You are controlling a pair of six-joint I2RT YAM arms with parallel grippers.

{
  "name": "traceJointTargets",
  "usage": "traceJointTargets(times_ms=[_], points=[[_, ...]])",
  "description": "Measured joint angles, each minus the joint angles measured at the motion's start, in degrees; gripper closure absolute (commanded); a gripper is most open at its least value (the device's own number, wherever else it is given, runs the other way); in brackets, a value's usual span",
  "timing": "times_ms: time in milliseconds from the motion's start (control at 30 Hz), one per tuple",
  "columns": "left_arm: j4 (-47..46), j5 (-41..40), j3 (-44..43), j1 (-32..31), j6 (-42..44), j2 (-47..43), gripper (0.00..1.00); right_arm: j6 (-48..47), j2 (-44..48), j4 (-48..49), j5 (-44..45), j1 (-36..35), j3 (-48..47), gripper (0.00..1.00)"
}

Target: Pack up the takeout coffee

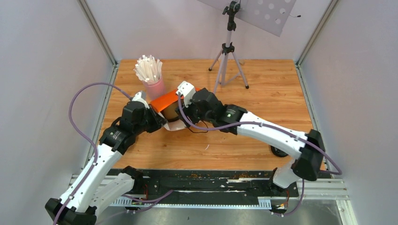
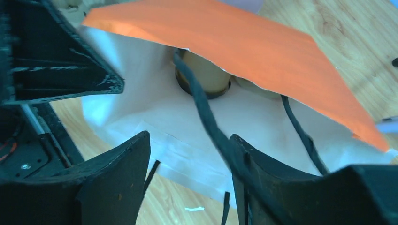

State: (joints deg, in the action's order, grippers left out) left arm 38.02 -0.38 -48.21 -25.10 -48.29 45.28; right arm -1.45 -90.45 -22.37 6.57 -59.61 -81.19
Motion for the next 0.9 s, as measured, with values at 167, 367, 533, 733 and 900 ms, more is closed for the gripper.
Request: traceJointTargets(times_ms=[167, 367, 533, 733, 900], points=[[-1.2, 7.6, -2.4, 0.0, -1.6, 1.9, 1.00, 3.0, 7.2, -2.0, 0.0, 0.0, 1.7, 0.32], [-1.7, 12.3, -2.6, 0.0, -3.9, 3.2, 1.00, 5.8, 5.5, -4.7, 0.0, -0.2, 0.7, 0.35], [-1.3, 12.8, -2.7, 0.0, -4.6, 3.8, 0.97, 9.1, 4.3, -5.7, 0.8, -0.2, 1.3, 0.34], [-1.1, 13.3, -2.9, 0.0, -6.5, 4.3, 0.96, 12.3, 3.8, -3.3, 2.5, -0.2, 4.0, 0.24], [-0.1, 13.1, -3.8, 0.0, -7.6, 4.7, 0.96, 12.3, 2.5, 5.6, 5.0, -0.2, 10.5, 0.22]])
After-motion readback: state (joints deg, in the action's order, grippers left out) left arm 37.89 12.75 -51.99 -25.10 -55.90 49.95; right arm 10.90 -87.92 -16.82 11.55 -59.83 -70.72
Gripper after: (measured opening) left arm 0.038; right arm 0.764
